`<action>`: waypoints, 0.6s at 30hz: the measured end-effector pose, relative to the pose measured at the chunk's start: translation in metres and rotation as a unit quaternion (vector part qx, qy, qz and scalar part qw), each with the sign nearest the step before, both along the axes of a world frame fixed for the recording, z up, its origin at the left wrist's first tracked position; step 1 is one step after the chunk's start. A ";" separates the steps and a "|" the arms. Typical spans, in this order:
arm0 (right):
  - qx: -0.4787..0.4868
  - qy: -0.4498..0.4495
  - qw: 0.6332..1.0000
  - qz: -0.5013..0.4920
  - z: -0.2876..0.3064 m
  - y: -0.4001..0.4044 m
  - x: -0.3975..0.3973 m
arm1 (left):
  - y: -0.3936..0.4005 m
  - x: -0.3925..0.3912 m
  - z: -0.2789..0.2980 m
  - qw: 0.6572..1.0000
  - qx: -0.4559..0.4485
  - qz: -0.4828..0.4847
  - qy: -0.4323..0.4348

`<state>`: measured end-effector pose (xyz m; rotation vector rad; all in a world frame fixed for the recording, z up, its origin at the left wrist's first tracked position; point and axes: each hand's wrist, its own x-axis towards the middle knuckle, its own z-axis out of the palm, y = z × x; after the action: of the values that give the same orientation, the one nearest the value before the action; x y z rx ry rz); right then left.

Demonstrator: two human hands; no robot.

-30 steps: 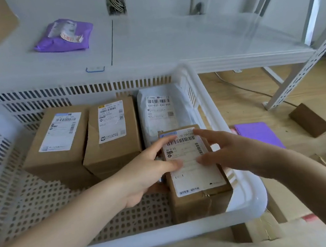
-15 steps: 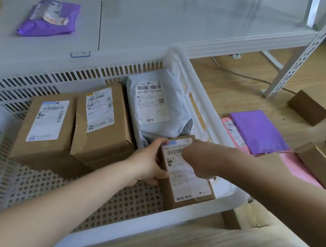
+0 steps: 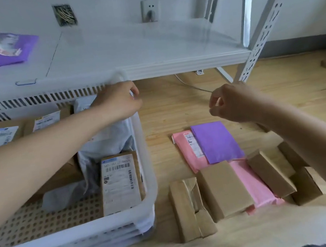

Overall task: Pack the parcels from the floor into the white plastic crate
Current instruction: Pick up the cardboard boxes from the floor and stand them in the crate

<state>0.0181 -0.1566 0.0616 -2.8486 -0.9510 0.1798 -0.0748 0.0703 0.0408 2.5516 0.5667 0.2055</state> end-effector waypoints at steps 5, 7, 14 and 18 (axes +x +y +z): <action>0.027 -0.019 0.998 -0.045 -0.010 -0.067 0.046 | -0.059 0.055 -0.012 1.000 0.025 0.006 0.011; 0.051 -0.009 0.997 -0.058 -0.021 -0.088 0.061 | -0.083 0.072 -0.024 0.999 0.009 0.024 0.020; 0.099 0.287 0.947 -0.107 -0.139 -0.130 0.065 | -0.171 0.091 -0.114 0.984 -0.069 0.023 0.165; 0.111 0.402 0.897 -0.147 -0.211 -0.147 0.062 | -0.215 0.076 -0.177 0.941 -0.113 -0.054 0.313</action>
<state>0.0801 -0.3034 -0.1490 -2.2893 -0.3299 1.0324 0.0012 -0.1445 -0.1359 2.3813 0.6262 -0.6956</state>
